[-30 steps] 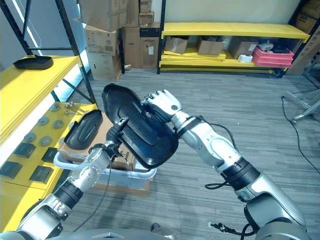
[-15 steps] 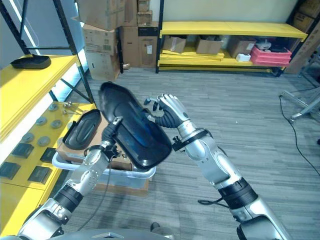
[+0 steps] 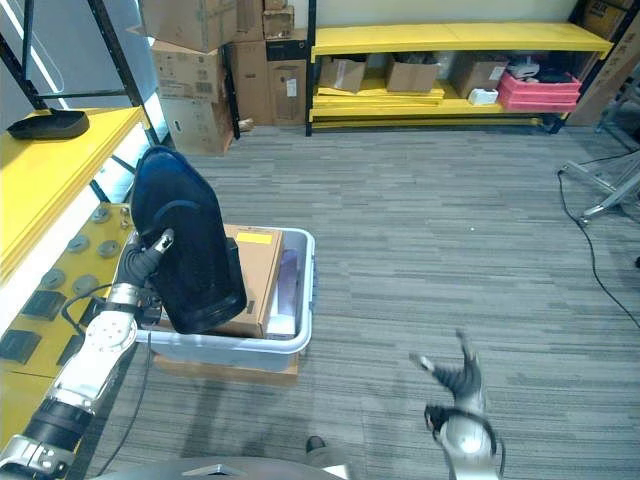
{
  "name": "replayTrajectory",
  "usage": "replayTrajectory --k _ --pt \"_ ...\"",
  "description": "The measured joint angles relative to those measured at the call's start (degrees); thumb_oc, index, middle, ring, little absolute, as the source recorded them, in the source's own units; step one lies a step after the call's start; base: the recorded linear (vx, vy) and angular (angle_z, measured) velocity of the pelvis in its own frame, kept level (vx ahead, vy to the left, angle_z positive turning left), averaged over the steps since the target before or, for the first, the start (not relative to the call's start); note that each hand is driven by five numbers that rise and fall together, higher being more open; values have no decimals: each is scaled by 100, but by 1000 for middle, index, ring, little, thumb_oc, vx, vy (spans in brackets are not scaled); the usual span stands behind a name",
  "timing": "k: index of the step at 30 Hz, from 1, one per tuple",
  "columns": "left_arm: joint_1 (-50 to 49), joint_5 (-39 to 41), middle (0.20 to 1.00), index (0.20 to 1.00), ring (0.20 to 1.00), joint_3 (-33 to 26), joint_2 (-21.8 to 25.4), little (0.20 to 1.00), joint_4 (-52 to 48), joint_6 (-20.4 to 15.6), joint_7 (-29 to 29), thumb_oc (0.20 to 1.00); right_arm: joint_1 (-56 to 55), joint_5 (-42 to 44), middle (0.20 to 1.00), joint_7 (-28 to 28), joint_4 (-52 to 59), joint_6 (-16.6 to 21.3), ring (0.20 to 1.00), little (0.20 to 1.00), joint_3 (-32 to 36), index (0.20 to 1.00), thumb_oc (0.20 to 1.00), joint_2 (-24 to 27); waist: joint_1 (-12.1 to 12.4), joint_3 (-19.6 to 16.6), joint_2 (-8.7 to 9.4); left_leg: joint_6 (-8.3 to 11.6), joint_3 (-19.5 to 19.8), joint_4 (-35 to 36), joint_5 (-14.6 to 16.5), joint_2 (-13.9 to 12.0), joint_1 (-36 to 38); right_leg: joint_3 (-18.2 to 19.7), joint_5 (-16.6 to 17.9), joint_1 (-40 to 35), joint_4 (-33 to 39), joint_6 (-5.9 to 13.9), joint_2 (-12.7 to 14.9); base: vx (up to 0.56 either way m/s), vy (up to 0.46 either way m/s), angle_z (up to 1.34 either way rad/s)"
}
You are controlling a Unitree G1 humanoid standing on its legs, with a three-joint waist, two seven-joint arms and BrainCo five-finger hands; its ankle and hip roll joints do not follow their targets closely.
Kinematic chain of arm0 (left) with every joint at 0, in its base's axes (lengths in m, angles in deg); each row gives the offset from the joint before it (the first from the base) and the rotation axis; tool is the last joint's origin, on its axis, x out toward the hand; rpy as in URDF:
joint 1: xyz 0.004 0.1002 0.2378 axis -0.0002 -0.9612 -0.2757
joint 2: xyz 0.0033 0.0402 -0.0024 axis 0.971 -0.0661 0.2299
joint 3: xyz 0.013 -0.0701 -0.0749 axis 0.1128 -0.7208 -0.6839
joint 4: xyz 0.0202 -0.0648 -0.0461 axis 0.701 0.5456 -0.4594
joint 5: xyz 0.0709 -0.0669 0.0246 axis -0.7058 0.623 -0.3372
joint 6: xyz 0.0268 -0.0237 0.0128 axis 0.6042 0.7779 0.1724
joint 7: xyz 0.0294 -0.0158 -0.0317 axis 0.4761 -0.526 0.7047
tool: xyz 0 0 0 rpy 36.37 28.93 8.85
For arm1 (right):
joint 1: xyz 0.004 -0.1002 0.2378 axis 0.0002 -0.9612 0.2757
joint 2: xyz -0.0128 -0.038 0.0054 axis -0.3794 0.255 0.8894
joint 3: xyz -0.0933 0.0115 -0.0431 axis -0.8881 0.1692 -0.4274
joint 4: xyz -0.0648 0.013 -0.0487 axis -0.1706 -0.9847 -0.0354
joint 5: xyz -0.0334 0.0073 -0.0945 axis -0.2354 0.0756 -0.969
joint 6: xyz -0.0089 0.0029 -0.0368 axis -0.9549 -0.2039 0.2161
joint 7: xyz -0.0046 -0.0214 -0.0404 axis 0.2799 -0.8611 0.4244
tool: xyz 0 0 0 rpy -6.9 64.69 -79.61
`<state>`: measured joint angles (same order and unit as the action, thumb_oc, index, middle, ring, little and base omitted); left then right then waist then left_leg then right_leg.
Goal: Move parts from the plastic box to the shelf.
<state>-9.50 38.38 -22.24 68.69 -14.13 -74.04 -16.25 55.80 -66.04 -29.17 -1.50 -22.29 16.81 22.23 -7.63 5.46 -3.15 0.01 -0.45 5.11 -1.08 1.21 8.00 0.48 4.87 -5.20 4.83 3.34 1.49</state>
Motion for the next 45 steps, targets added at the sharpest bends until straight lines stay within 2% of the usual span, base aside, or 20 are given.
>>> replayTrajectory --k 10,12,14,16,17,18,21,25,28,29,31,32,33,34,35,37,39,42,43,45 --pt "-391 369 200 200 200 -727 -166 200 -425 -448 -209 200 478 354 1000 1316 -1903 -344 1000 1000 -1234 1000 1000 -325 470 225 103 135 625 -34 -201 3 -15 -637 -85 -282 -2 -64 -2 -115 -123 37" --pt "-413 467 200 200 200 -845 -163 200 -759 -508 -201 200 1028 261 1000 1384 -2887 -368 1000 1000 -1497 1000 1000 -552 823 489 190 389 1221 -38 -445 14 -200 -1095 -144 -224 16 -134 20 -169 -93 114" --pt "-454 572 200 200 200 -910 -156 200 -786 -565 -196 200 1222 62 1000 1450 -3022 -461 1000 1000 -1562 1000 1000 -529 1181 646 49 458 1285 -27 -378 -37 -377 -1263 -161 -243 -1 -202 -70 -107 -36 69" --pt "-422 606 200 200 200 -981 -128 200 -785 -565 -208 200 1385 -320 1000 1474 -3171 -454 1000 1000 -1893 1000 1000 -519 1252 788 36 455 866 -8 -81 -162 -518 -1727 -83 -317 -3 -242 -1 -70 0 128" --pt "-351 609 200 200 200 -970 -83 200 -893 -566 -229 200 1403 -580 1000 1486 -3188 -514 1000 1000 -1806 1000 1000 -560 1112 922 225 446 -160 -189 125 -346 -705 -2436 -185 -378 13 -329 222 -36 6 211" --pt "-349 606 200 200 200 -971 -48 200 -956 -568 -240 200 1398 -581 1000 1481 -3155 -543 1000 1000 -1704 1000 1000 -568 1053 915 217 431 -699 -426 113 -503 -859 -2648 -221 -404 3 -333 254 -45 16 209" --pt "-348 548 200 200 200 -1011 51 200 -1002 -580 -235 200 1242 -575 1000 1475 -2926 -580 1000 1000 -1423 1000 1000 -597 1106 911 245 439 -1696 -819 88 -1049 -831 -3210 -304 -578 38 -288 380 16 70 113" --pt "-219 337 200 200 200 -993 112 200 -1136 -595 -250 200 1004 -584 1000 1473 -3049 -671 1000 1000 -1380 1000 1000 -580 978 786 207 329 -1749 -759 -288 -961 -805 -3543 -473 -765 -140 140 532 141 176 97" --pt "-61 316 200 200 200 -1033 331 200 -1187 -612 -219 200 946 -829 1000 1467 -3249 -806 1000 1000 -1309 1000 1000 -625 1053 574 547 81 -1401 -774 -203 -448 -891 -3635 -636 -723 -588 323 989 211 236 78" --pt "18 295 200 200 200 -1044 345 200 -1165 -609 -199 200 984 -869 1000 1453 -3224 -815 1000 1000 -1296 1000 1000 -590 1059 551 567 24 -1333 -809 -207 -343 -919 -3647 -681 -661 -876 210 1137 285 293 74" --pt "123 285 200 200 200 -1036 445 200 -1168 -598 -211 200 1091 -902 1000 1445 -3194 -828 1000 1000 -1016 1000 1000 -528 1052 541 581 -143 -1257 -850 -86 -168 -860 -3476 -668 -633 -1438 232 1397 185 207 69" --pt "180 282 200 200 200 -1006 461 200 -1161 -600 -212 200 1102 -840 1000 1424 -3059 -814 1000 1000 -913 1000 1000 -445 938 508 518 -202 -1071 -785 -86 -93 -713 -3341 -869 -289 -2571 234 1802 203 220 69" --pt "247 285 200 200 200 -1036 584 200 -1172 -613 -206 200 1186 -762 1000 1416 -2945 -796 1000 1000 -895 1000 1000 -459 969 471 605 -402 -1014 -719 108 42 -532 -2761 -856 149 -3405 435 1995 201 191 61" --pt "291 281 200 200 200 -987 654 200 -1143 -611 -197 200 1223 -683 1000 1420 -2897 -773 1000 1000 -889 1000 1000 -447 942 490 644 -440 -937 -721 111 186 -506 -2440 -634 286 -3924 406 2106 277 92 68" --pt "387 277 200 200 200 -848 692 200 -1107 -610 -189 200 1122 -574 1000 1404 -2637 -787 1000 1000 -879 1000 1000 -442 775 510 540 -415 -629 -730 103 164 -459 -1623 -538 680 -4615 358 1947 235 -71 115" --pt "549 256 200 200 200 -466 814 200 -1107 -694 -227 200 1134 -497 1000 1305 -2645 -697 1000 1000 -1220 1000 1000 -495 608 405 383 -401 -245 -509 -66 -29 -480 -174 -1367 1117 -3798 615 879 229 -127 112" --pt "624 312 200 200 200 -375 881 200 -1098 -701 -240 200 1247 -554 1000 1304 -2741 -715 1000 1000 -1549 1000 1000 -548 738 437 416 -346 -156 -408 -66 31 -492 -579 -1411 1398 -2857 411 933 223 -163 28" --pt "692 514 200 200 200 -164 663 200 -860 -740 -261 200 1196 -639 1000 1282 -2741 -699 1000 1000 -1756 1000 1000 -572 642 434 443 -209 348 -226 -81 -31 -495 -809 -888 1430 -1128 389 624 266 -182 77" --pt "687 528 200 200 200 -119 759 200 -729 -737 -294 200 1144 -680 1000 1295 -2777 -710 1000 1000 -1680 1000 1000 -591 611 432 544 -155 607 -118 -81 44 -359 -265 -423 1429 -645 413 498 291 -273 112" --pt "695 588 200 200 200 -107 747 200 -633 -736 -300 200 1066 -676 1000 1289 -2800 -725 1000 1000 -1588 1000 1000 -598 479 410 545 -63 939 -128 -33 34 -304 369 -187 1238 -365 393 333 168 -227 115"
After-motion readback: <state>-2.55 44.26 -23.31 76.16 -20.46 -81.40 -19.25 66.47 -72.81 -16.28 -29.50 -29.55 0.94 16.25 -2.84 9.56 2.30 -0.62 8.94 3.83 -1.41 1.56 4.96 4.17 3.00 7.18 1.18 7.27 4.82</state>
